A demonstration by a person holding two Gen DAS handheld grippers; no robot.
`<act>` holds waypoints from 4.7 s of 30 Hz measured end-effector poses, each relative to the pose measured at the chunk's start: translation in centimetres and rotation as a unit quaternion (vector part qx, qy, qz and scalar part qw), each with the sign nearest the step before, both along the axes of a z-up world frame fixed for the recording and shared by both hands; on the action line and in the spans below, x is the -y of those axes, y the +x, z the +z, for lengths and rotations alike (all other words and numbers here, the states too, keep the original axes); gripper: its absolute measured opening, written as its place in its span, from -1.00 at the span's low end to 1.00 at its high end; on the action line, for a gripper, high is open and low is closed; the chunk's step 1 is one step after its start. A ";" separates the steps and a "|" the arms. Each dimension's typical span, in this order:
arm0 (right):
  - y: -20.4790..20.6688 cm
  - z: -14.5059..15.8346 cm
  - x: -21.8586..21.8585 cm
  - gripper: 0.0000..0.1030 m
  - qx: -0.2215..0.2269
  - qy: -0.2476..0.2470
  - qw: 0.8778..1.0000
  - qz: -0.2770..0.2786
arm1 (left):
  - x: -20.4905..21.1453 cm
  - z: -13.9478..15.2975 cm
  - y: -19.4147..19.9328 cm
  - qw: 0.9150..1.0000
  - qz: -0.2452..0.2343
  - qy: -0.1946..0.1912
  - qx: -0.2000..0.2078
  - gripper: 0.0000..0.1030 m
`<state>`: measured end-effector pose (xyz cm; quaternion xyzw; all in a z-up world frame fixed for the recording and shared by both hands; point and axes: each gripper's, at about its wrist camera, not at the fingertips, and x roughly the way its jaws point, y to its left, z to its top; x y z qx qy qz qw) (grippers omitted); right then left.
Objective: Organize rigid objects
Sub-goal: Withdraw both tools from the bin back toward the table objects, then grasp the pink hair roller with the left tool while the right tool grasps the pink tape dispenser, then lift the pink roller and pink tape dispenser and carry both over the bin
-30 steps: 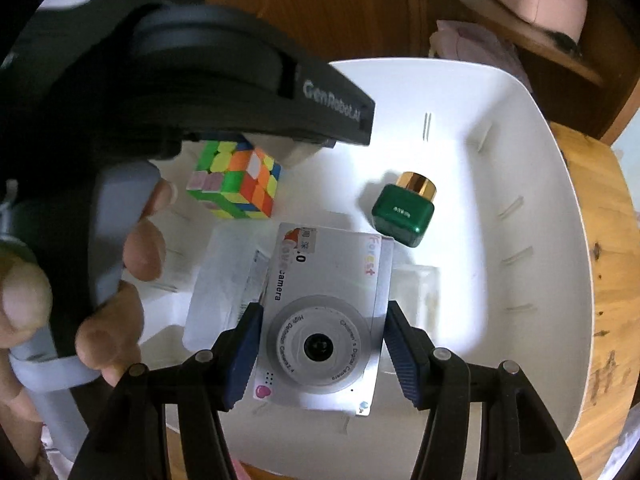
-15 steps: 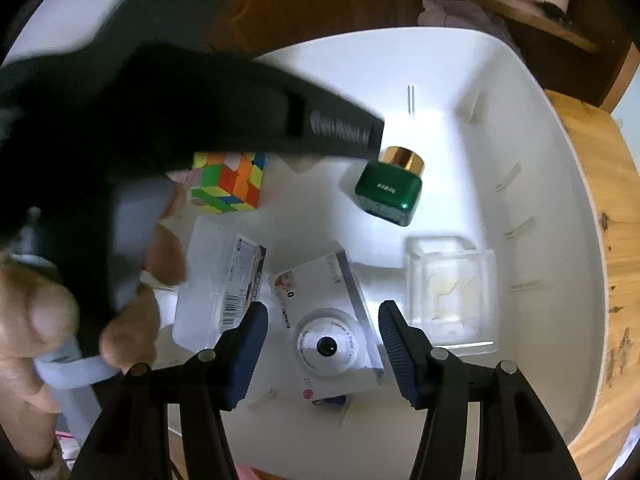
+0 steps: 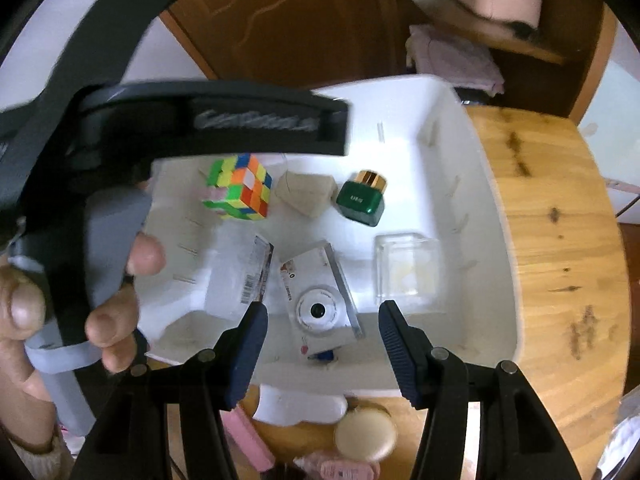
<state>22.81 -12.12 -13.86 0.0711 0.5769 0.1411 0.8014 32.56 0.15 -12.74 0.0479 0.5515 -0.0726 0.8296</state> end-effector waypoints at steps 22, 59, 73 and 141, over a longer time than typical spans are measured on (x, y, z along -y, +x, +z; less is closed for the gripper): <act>-8.1 11.0 3.5 0.45 0.097 -0.023 0.995 -0.007 | -1.8 14.8 -12.7 0.994 0.051 -0.004 0.095 0.91; -18.7 1.5 6.3 0.52 0.126 -0.059 0.985 0.105 | -2.7 4.7 -26.6 0.979 0.188 0.038 0.063 0.91; -16.4 -8.9 2.4 0.33 0.095 -0.082 0.967 0.222 | -5.0 -7.1 -23.3 0.962 0.270 -0.001 -0.034 0.88; -18.3 1.0 2.7 0.01 0.128 -0.003 0.967 0.221 | -2.9 0.8 -25.3 0.979 0.202 -0.028 -0.025 -0.50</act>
